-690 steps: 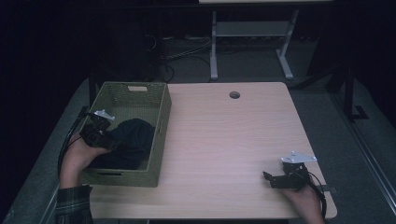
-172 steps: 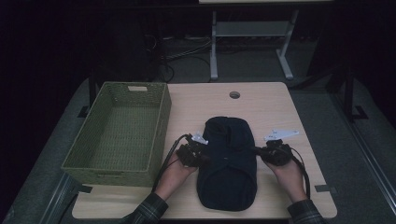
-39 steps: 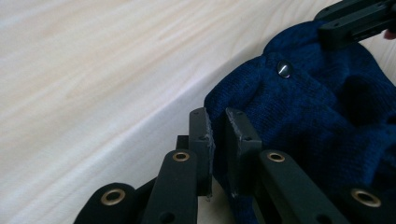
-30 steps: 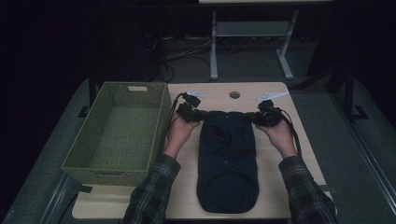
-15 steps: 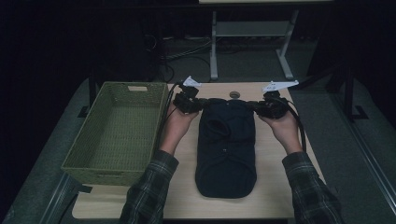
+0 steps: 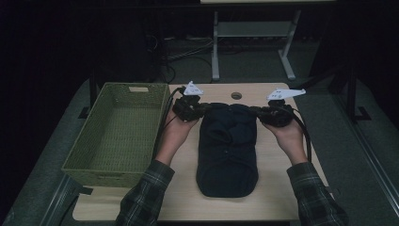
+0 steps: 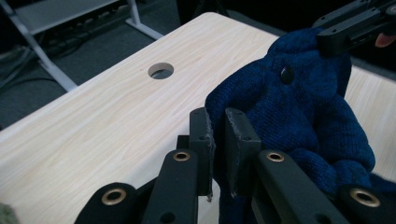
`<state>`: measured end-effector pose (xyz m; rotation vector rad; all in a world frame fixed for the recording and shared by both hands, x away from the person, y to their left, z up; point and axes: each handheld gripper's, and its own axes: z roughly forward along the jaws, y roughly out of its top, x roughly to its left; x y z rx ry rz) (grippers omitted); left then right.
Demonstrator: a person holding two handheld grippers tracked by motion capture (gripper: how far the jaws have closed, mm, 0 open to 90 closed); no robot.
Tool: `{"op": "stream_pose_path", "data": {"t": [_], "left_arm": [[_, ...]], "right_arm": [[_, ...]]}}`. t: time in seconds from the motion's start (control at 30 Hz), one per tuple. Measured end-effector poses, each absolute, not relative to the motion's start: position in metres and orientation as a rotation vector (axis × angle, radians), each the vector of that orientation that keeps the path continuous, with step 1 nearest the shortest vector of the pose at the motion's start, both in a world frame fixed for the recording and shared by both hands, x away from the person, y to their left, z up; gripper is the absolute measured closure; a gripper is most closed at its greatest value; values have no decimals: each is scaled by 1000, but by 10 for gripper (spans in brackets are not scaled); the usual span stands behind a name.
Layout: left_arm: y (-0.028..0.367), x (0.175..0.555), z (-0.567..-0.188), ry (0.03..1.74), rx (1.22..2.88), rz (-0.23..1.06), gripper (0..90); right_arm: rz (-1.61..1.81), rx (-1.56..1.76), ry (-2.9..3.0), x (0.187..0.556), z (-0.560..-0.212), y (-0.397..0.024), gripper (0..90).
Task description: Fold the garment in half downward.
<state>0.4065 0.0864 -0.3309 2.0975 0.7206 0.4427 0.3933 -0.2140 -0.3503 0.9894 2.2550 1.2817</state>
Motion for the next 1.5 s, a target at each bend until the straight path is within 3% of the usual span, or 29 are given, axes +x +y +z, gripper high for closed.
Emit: {"op": "stream_pose_path", "data": {"t": [0.53,1.5], "left_arm": [[89,382,-356,700,2166,445,823],[96,342,-388,659,2218,314,822]], "right_arm": [[1264,975,2301,367,-377,-209,825],[1270,977,2365,318,-411,-207,822]]}}
